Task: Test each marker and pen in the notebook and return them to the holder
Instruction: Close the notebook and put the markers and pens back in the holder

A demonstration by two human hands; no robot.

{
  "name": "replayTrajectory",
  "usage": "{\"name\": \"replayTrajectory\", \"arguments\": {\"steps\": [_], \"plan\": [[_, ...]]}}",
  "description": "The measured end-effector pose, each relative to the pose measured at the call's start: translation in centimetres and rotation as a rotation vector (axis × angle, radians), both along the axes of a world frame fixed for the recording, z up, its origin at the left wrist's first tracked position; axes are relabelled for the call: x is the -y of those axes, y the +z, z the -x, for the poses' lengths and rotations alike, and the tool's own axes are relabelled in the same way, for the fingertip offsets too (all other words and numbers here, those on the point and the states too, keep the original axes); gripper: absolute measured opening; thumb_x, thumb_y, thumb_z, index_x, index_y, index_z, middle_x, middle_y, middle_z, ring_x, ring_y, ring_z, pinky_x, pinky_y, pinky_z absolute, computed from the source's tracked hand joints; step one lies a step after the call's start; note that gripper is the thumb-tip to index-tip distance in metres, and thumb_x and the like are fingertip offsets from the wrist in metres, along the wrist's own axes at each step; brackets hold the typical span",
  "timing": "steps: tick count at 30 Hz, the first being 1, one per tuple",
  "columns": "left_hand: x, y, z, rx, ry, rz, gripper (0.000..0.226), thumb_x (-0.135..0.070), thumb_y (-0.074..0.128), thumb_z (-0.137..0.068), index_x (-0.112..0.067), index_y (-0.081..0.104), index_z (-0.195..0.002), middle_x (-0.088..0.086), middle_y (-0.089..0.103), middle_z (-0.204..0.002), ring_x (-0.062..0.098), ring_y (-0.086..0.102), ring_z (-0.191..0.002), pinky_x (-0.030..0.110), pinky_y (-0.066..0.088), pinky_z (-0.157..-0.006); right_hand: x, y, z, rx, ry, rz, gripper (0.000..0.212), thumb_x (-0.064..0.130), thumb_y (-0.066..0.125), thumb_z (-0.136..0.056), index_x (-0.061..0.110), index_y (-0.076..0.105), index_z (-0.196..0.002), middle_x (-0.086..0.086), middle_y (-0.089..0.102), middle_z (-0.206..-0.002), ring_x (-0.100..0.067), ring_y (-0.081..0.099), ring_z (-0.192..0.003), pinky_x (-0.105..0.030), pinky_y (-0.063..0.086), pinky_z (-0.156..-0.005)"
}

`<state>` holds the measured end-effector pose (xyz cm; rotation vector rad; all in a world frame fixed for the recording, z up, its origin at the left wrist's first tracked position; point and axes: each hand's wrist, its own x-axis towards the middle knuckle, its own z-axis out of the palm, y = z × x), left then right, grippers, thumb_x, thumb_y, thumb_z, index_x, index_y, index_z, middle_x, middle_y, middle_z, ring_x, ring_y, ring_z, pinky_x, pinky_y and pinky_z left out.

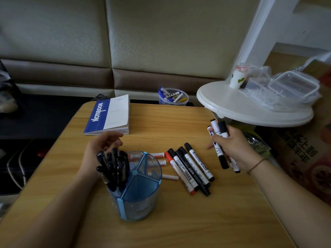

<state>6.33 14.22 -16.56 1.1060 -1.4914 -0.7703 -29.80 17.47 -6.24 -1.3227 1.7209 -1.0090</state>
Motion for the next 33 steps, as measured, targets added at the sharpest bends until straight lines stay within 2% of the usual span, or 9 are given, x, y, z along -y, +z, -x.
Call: {"name": "replayTrajectory", "arguments": {"steps": [5,7,9,12,17,20,23,28,33], "plan": [[-0.1,0.2,0.0,-0.004,0.009,-0.035,0.022,-0.010,0.062,-0.093,-0.030,0.068,-0.101,-0.003,0.069,-0.089,0.015,0.066,-0.079,0.032,0.054,-0.073,-0.8,1.3,2.0,0.592,0.201,-0.184,0.043,0.008,0.044,-0.086,0.014,0.056,-0.126,-0.010,0.068,-0.122,-0.004,0.032,-0.030,-0.016,0.026,-0.029],[-0.2,0.4,0.1,-0.017,0.016,-0.037,0.022,-0.011,0.062,-0.093,-0.030,0.068,-0.100,-0.003,0.069,-0.088,0.017,0.066,-0.080,0.033,0.055,-0.074,-1.2,1.5,2.2,0.397,0.229,-0.218,0.040,0.003,0.051,-0.084,0.008,0.058,-0.123,-0.011,0.071,-0.117,-0.005,0.031,-0.029,-0.017,0.026,-0.029],[-0.4,0.5,0.2,-0.021,0.028,-0.041,0.022,-0.010,0.062,-0.094,-0.030,0.068,-0.100,-0.004,0.069,-0.087,0.017,0.066,-0.080,0.033,0.055,-0.074,-1.3,1.1,1.6,-0.017,0.115,-0.208,0.021,0.017,0.068,-0.086,0.002,0.065,-0.101,-0.013,0.073,-0.082,-0.007,0.033,-0.030,-0.018,0.027,-0.032],[-0.6,0.7,0.4,-0.019,0.025,-0.063,0.021,-0.011,0.062,-0.094,-0.030,0.068,-0.101,-0.004,0.069,-0.088,0.017,0.065,-0.082,0.033,0.055,-0.075,-1.0,-0.1,0.7,-0.345,0.003,-0.176,0.031,0.035,0.076,-0.080,0.009,0.062,-0.077,0.000,0.054,-0.047,-0.011,0.038,-0.031,-0.020,0.032,-0.037],[-1.1,1.3,0.4,-0.041,0.018,-0.086,0.020,-0.009,0.061,-0.094,-0.027,0.068,-0.102,-0.004,0.069,-0.089,0.014,0.065,-0.079,0.031,0.056,-0.073,-0.7,-0.4,-1.1,-0.640,0.141,-0.231,0.032,0.045,0.072,-0.079,0.018,0.063,-0.065,0.005,0.052,-0.049,-0.012,0.045,-0.039,-0.020,0.034,-0.042],[-1.5,1.6,0.4,-0.087,0.010,-0.094,0.020,-0.009,0.061,-0.093,-0.025,0.068,-0.103,-0.001,0.068,-0.089,0.021,0.065,-0.083,0.036,0.057,-0.076,-0.6,-0.6,-1.8,-0.771,0.211,-0.247,0.031,0.048,0.068,-0.082,0.021,0.061,-0.068,0.005,0.055,-0.054,-0.014,0.051,-0.046,-0.022,0.038,-0.045],[-1.8,1.9,0.5,-0.114,-0.004,-0.104,0.021,-0.008,0.061,-0.093,-0.025,0.068,-0.103,0.000,0.068,-0.089,0.025,0.065,-0.085,0.041,0.057,-0.078,-0.6,-1.2,-2.3,-0.831,0.185,-0.215,0.029,0.052,0.063,-0.085,0.024,0.060,-0.077,0.004,0.068,-0.066,-0.014,0.067,-0.058,-0.031,0.057,-0.058],[-2.1,2.1,0.4,-0.097,-0.005,-0.109,0.024,-0.007,0.060,-0.094,-0.026,0.067,-0.104,-0.001,0.068,-0.090,0.022,0.066,-0.088,0.046,0.058,-0.081,-0.6,-1.9,-3.3,-0.723,0.281,-0.154,0.022,0.047,0.065,-0.087,0.027,0.064,-0.079,0.008,0.068,-0.077,-0.007,0.063,-0.072,-0.025,0.047,-0.059],[-2.3,2.4,0.5,-0.104,-0.002,-0.112,0.024,-0.006,0.060,-0.093,-0.026,0.067,-0.104,-0.001,0.068,-0.089,0.023,0.066,-0.089,0.046,0.057,-0.082,-0.1,-2.2,-3.1,-0.718,0.283,-0.240,0.032,0.043,0.062,-0.091,0.012,0.067,-0.093,-0.007,0.073,-0.086,-0.024,0.069,-0.076,-0.040,0.056,-0.069]]}}
